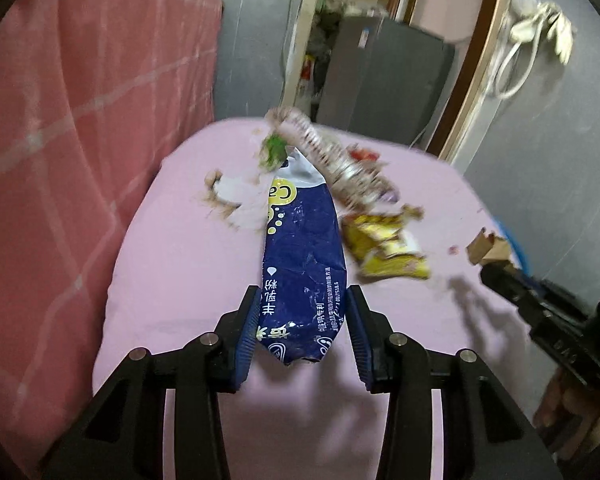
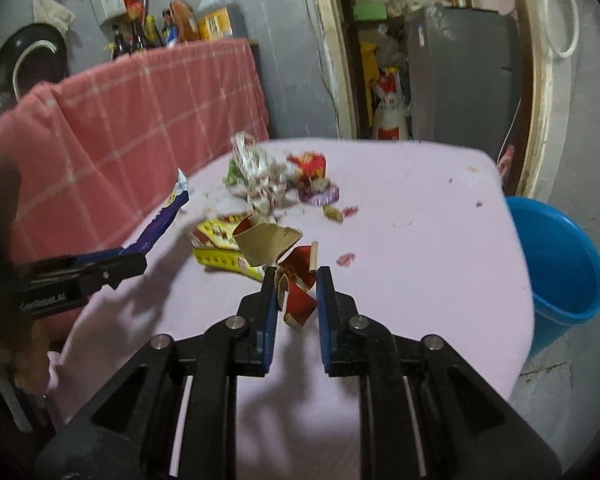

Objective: Collect trash
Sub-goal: 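Carry both held pieces to the blue bucket and release them inside, then move both open tools back toward the table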

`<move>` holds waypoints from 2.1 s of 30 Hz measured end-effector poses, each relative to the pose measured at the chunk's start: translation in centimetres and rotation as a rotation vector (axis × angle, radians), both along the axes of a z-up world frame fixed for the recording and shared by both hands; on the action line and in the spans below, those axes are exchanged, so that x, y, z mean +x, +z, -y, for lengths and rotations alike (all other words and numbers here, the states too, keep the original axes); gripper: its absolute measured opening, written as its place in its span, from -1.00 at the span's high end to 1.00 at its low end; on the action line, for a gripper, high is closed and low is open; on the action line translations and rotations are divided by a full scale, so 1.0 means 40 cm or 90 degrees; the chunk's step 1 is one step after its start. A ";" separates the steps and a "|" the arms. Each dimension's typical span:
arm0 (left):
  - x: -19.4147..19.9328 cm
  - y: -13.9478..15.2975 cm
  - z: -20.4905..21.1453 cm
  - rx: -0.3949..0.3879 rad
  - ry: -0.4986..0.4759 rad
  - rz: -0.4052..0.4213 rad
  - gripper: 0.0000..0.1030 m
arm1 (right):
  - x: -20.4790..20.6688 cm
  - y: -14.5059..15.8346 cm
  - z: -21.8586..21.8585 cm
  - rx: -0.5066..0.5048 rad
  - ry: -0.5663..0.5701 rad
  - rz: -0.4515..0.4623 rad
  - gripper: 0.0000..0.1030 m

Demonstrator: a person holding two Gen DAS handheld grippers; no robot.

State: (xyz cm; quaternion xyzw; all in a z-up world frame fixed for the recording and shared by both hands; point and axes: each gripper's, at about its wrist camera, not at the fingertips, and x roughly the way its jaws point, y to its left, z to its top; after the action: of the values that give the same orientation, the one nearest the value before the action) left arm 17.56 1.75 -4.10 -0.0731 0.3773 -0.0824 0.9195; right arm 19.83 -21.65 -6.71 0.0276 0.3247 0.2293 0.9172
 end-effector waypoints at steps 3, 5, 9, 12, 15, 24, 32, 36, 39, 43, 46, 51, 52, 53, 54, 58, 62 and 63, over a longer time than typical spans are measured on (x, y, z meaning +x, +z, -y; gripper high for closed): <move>-0.024 0.048 0.033 -0.004 0.000 0.068 0.29 | -0.022 0.039 0.015 0.014 -0.014 0.046 0.65; -0.035 0.081 0.056 -0.011 -0.005 0.108 0.29 | -0.033 0.075 0.034 0.032 -0.028 0.081 0.65; -0.036 0.160 0.118 -0.015 -0.022 0.203 0.28 | -0.050 0.153 0.078 0.045 -0.065 0.158 0.65; -0.033 0.208 0.162 -0.023 -0.041 0.263 0.28 | -0.068 0.217 0.124 0.055 -0.099 0.214 0.65; -0.013 0.248 0.222 -0.031 -0.062 0.314 0.28 | -0.080 0.271 0.174 0.053 -0.136 0.264 0.64; 0.087 0.311 0.449 -0.080 -0.155 0.349 0.28 | -0.063 0.334 0.354 0.005 -0.247 0.330 0.63; 0.241 0.248 0.640 -0.098 -0.227 0.213 0.28 | 0.021 0.226 0.527 -0.001 -0.322 0.217 0.61; 0.326 0.202 0.727 -0.080 -0.250 0.131 0.28 | 0.067 0.150 0.583 0.009 -0.340 0.143 0.59; 0.363 0.159 0.777 -0.068 -0.266 0.082 0.28 | 0.102 0.094 0.617 0.017 -0.345 0.088 0.59; 0.429 0.092 0.828 -0.046 -0.274 0.017 0.27 | 0.147 0.040 0.646 0.023 -0.348 0.033 0.58; 0.465 0.058 0.857 -0.023 -0.277 -0.012 0.27 | 0.179 0.014 0.660 0.029 -0.347 -0.002 0.57; 0.507 0.003 0.864 -0.012 -0.272 -0.052 0.26 | 0.215 -0.014 0.679 0.037 -0.347 -0.038 0.53; 0.497 -0.014 0.860 -0.011 -0.270 -0.055 0.26 | 0.219 -0.020 0.682 0.041 -0.348 -0.043 0.53; 0.497 -0.029 0.854 -0.013 -0.266 -0.059 0.23 | 0.220 -0.023 0.686 0.044 -0.349 -0.047 0.52; 0.504 -0.035 0.846 -0.017 -0.260 -0.063 0.18 | 0.230 -0.024 0.686 0.046 -0.350 -0.049 0.49; 0.492 -0.023 0.822 -0.034 -0.245 -0.061 0.14 | 0.240 -0.024 0.694 0.052 -0.355 -0.053 0.29; 0.475 0.023 0.785 -0.063 -0.230 -0.045 0.05 | 0.221 0.002 0.686 0.065 -0.360 -0.033 0.13; 0.468 0.036 0.771 -0.071 -0.224 -0.034 -0.06 | 0.226 0.011 0.678 0.065 -0.361 -0.023 0.04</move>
State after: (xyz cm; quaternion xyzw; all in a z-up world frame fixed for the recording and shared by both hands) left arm 36.28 -29.08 -2.64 -0.0587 0.4033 -0.2609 0.8751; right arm 28.88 -48.78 -6.29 0.1674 0.3083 -0.0207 0.9362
